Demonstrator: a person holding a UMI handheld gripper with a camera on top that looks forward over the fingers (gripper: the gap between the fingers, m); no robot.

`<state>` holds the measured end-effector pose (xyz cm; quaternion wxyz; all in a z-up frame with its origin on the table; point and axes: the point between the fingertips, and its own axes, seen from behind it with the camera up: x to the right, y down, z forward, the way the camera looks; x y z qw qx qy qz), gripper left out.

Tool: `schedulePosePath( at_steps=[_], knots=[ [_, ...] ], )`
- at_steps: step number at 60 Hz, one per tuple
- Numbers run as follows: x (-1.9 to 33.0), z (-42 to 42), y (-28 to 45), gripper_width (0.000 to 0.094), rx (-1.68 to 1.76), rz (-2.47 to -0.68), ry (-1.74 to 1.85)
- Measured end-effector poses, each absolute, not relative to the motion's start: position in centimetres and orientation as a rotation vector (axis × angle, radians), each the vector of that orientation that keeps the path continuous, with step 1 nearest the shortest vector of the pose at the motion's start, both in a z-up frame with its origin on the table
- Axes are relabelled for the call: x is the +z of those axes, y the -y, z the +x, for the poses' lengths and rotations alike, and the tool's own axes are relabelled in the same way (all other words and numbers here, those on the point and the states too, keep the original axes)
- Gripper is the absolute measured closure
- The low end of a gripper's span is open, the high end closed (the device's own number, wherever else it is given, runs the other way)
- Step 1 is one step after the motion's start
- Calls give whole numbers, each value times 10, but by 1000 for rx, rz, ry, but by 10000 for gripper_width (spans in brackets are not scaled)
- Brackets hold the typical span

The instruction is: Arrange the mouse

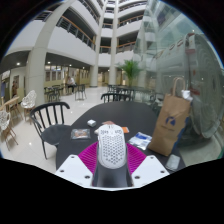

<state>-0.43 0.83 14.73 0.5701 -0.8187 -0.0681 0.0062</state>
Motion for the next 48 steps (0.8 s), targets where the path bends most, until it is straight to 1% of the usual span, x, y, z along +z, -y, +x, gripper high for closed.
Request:
schedulePosePath(
  at_steps=[2,5,6,9,11,13,14,17,18,22,25,26,29,32,34,37,43,45,47,48],
  knots=[
    [168,17,14,553,-14,-1891,141],
    [189,51,40,554,-63,-1878,108],
    [191,62,50,554,-78,-1878,88],
    [184,101,79,555,-113,-1891,2],
    [170,126,96,556,-134,-1922,-58],
    [155,148,95,555,-159,-1965,-101],
    [144,155,109,555,-173,-1986,-124],
    [110,173,119,555,-198,-2056,-173],
    [94,177,127,555,-203,-2075,-183],
    [51,188,123,555,-191,-2156,-213],
    [27,193,124,555,-184,-2204,-242],
    [21,186,138,554,-188,-2216,-251],
    [4,197,127,551,-173,-2231,-273],
    [-7,204,125,500,-165,-2246,-316],
    [-5,198,137,459,-162,-2262,-338],
    [-11,203,129,422,-150,-2250,-344],
    [-12,198,136,337,-137,-2292,-290],
    [-6,193,138,229,-132,-2287,-241],
    [-1,190,142,80,-131,-2279,-202],
    [2,188,145,64,-134,-2277,-186]
  ],
)
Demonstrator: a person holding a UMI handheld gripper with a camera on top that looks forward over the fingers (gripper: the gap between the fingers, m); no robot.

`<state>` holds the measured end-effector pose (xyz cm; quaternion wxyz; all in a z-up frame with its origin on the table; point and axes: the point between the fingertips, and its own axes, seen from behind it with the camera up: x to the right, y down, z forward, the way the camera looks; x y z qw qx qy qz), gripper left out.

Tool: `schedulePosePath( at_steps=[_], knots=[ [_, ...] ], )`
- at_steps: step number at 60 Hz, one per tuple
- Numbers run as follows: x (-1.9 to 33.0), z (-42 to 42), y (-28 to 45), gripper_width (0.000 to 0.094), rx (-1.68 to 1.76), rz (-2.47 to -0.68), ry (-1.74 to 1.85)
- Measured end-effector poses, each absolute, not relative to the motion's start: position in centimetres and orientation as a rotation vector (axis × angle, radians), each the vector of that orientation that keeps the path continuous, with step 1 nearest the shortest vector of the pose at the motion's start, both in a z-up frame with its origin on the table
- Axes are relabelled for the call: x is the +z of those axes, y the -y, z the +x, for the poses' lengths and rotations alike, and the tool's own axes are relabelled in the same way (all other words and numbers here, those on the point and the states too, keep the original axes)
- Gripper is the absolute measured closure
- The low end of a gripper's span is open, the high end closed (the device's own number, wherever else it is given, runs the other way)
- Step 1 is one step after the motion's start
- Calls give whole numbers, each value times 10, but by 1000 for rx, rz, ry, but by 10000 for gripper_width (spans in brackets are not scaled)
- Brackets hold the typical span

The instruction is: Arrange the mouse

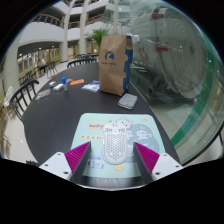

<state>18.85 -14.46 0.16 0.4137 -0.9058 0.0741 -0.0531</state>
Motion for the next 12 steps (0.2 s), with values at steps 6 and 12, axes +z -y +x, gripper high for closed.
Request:
schedulePosePath(
  at_steps=[6,12],
  knots=[
    [13,175,171,80,-122,-2289,-122],
    [17,160,204,84,-103,-2309,-88]
  ],
)
